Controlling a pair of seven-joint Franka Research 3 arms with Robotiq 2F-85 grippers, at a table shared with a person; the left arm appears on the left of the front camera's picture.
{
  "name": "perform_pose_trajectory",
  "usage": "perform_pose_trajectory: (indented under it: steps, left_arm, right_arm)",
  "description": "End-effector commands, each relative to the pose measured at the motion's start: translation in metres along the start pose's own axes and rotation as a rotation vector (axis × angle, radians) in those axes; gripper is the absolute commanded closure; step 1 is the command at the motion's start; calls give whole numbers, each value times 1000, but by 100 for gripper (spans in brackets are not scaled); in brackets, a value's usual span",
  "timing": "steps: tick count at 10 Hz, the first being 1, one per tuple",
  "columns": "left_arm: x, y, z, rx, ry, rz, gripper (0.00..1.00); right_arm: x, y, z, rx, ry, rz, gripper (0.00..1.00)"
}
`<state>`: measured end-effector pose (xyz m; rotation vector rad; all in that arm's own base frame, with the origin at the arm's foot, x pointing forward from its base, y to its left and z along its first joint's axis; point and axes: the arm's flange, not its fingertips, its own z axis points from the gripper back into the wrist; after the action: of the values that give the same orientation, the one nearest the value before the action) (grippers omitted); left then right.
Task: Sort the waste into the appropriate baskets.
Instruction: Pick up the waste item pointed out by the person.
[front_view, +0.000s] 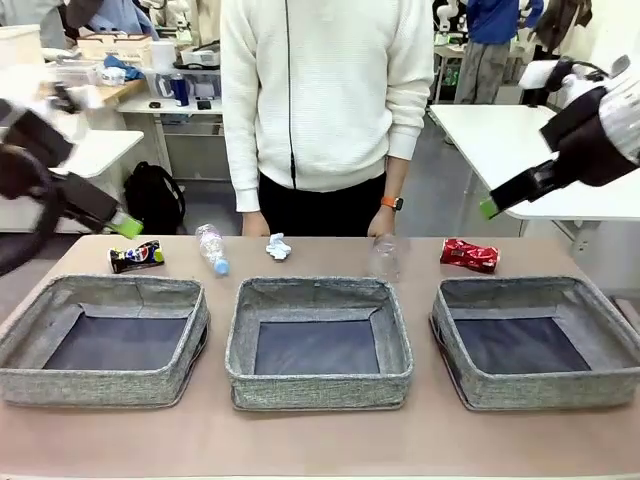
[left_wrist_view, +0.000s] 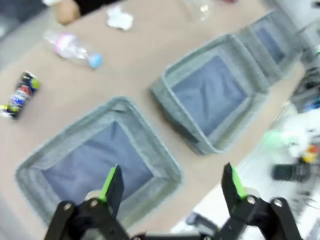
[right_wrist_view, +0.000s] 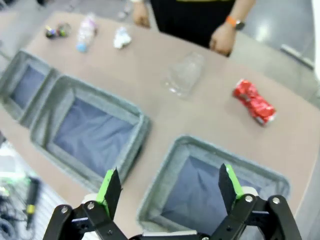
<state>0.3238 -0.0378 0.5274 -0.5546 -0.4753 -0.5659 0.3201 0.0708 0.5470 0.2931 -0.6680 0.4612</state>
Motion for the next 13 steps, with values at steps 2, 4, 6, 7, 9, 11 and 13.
perform_pose_trajectory:
  steps: [2,4,6,7,9,11,13]
  left_arm:
    - [-68,62,73,-273,-253,218,0]
    - [-120,90,90,-388,-514,322,0]
    - [-162,109,81,-422,-548,512,0]
    - [-120,109,126,-387,-508,364,0]
    - [-120,109,126,-387,-508,364,0]
    - [-120,109,126,-387,-508,364,0]
    - [-120,109,126,-387,-508,364,0]
  right_arm:
    - [-113,-61,26,355,-116,-215,0]
    - [-168,-108,35,414,-160,-294,0]
    - [-224,-162,31,531,-288,-426,0]
    - [-231,-164,26,404,-446,-392,0]
    - [-154,-184,68,481,-220,-378,0]
    - [-154,-184,68,481,-220,-378,0]
    - [-154,-184,68,481,-220,-378,0]
